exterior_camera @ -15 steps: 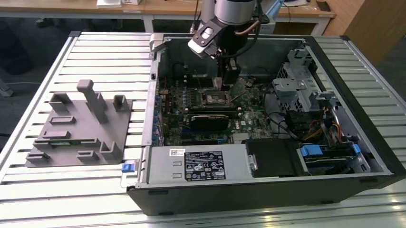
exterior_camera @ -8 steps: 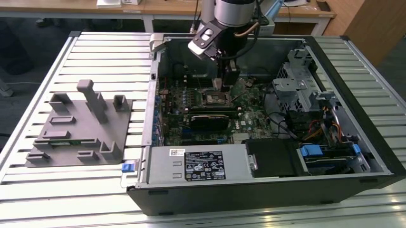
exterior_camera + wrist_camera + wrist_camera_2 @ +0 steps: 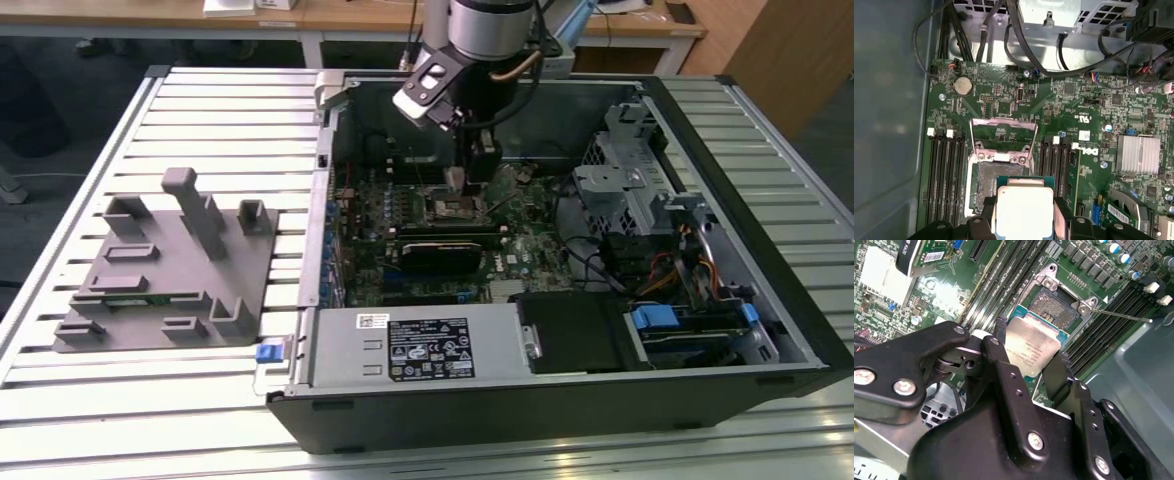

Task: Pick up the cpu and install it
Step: 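Place the cpu into insertion slot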

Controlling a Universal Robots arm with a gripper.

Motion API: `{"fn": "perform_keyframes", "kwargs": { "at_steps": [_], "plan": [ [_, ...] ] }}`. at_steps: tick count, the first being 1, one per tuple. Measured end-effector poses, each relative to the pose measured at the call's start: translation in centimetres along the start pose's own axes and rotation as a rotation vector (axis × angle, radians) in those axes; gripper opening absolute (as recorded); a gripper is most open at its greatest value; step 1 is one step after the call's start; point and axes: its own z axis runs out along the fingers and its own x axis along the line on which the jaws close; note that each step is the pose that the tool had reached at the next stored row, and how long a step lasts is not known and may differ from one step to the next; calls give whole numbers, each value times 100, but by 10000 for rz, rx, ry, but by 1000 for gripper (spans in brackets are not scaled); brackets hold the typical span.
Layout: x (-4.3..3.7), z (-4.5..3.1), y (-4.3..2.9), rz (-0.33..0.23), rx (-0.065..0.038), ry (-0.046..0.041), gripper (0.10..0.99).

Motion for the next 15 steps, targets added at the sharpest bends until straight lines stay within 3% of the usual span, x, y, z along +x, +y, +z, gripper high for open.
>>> {"fn": "perform_keyframes", "kwargs": {
  "at_steps": [15],
  "plan": [
    [103, 151, -14, 0, 0, 0, 541]
  ]
}}
